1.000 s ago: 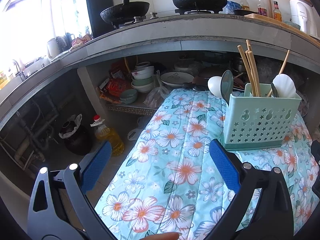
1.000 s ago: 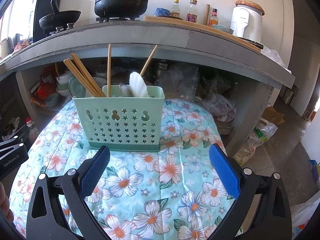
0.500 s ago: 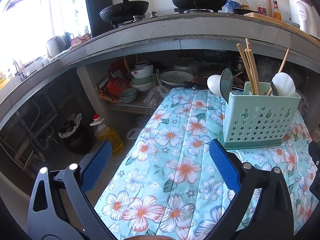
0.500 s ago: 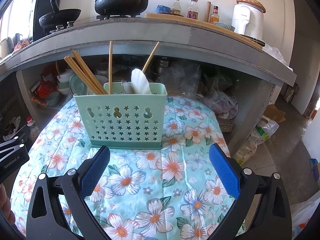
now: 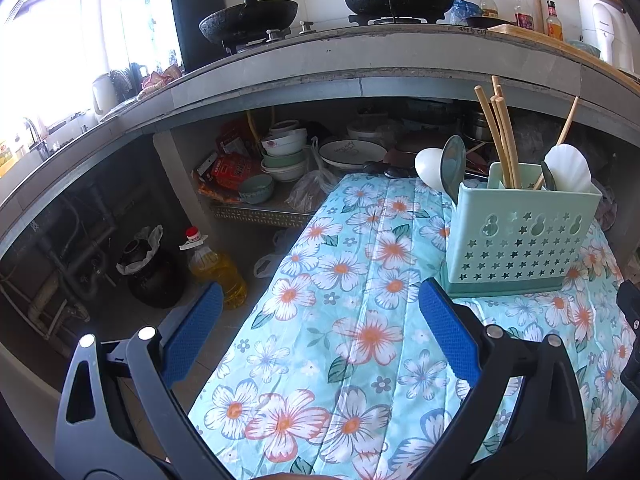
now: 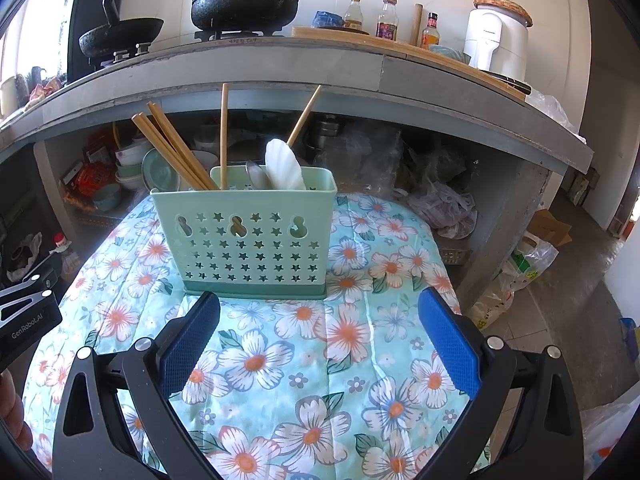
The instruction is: Organize utensils
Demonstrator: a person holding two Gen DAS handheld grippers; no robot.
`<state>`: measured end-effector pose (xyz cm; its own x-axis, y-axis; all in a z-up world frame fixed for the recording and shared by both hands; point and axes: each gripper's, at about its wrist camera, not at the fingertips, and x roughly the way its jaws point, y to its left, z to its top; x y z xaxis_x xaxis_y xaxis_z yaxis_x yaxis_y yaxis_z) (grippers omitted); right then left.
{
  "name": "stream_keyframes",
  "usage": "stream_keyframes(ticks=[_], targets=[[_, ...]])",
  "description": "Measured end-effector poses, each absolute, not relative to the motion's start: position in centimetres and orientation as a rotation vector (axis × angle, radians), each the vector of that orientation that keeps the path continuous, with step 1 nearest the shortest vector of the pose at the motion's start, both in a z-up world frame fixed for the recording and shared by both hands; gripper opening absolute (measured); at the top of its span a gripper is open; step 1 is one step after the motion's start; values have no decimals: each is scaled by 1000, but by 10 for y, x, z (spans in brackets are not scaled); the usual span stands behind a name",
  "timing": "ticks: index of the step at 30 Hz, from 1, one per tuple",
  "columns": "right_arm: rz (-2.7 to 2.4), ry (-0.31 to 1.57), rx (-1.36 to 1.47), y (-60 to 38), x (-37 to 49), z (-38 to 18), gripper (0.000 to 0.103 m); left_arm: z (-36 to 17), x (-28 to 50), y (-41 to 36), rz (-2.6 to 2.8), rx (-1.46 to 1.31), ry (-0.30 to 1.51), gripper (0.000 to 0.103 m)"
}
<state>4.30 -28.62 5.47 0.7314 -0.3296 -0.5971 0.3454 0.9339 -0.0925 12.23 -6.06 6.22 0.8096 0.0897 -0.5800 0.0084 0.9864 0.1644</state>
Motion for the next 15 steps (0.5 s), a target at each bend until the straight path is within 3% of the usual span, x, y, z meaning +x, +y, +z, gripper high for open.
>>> stream_keyframes(ticks=[15], targets=[[-367, 654, 30, -284, 42, 57, 97, 62, 122, -60, 43, 161, 627, 95]])
